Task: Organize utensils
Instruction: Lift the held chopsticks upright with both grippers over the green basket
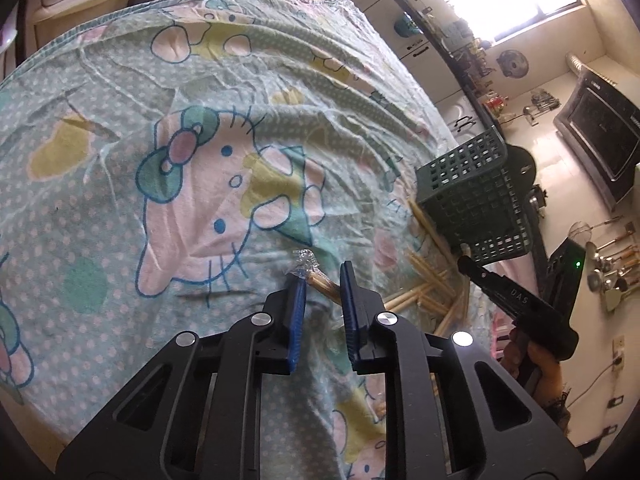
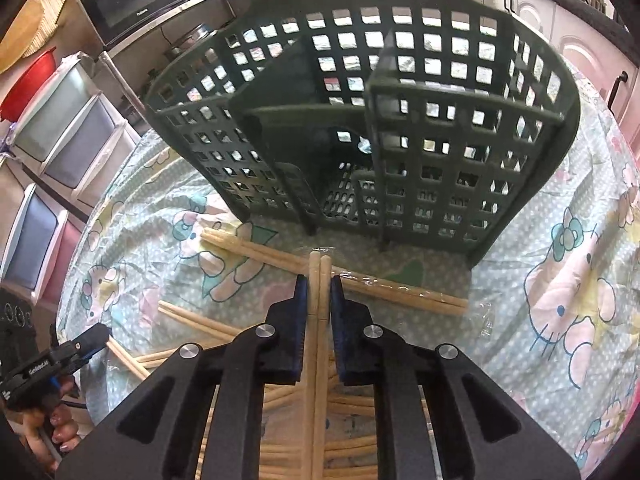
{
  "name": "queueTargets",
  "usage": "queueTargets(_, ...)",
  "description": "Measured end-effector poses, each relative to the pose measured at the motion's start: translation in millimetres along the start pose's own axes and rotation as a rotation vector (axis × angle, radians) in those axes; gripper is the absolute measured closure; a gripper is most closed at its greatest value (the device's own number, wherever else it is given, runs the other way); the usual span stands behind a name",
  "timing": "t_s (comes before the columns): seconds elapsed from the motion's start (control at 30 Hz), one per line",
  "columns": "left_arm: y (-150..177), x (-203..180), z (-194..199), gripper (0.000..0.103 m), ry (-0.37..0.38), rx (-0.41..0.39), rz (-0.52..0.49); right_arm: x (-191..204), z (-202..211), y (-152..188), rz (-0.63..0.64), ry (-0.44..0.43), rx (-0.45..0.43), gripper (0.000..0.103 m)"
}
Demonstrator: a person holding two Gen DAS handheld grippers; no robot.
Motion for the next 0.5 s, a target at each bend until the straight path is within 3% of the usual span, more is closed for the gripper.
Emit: queueTargets(0.5,-21,-72,37,0.099,0.101,-0.069,-0.174,26,51,-19,0.079,-0.038,-0.11,0.092)
Point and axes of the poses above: each gripper's, at about its wrist camera, not at the fingertips, and z roughly against the way its jaws point, x to its left, y to its underside, the point moved 6 cm from there along -z, roughly the way its jaws point, and after that the axes turned 7 degrees about z, right-handed, at the moved point
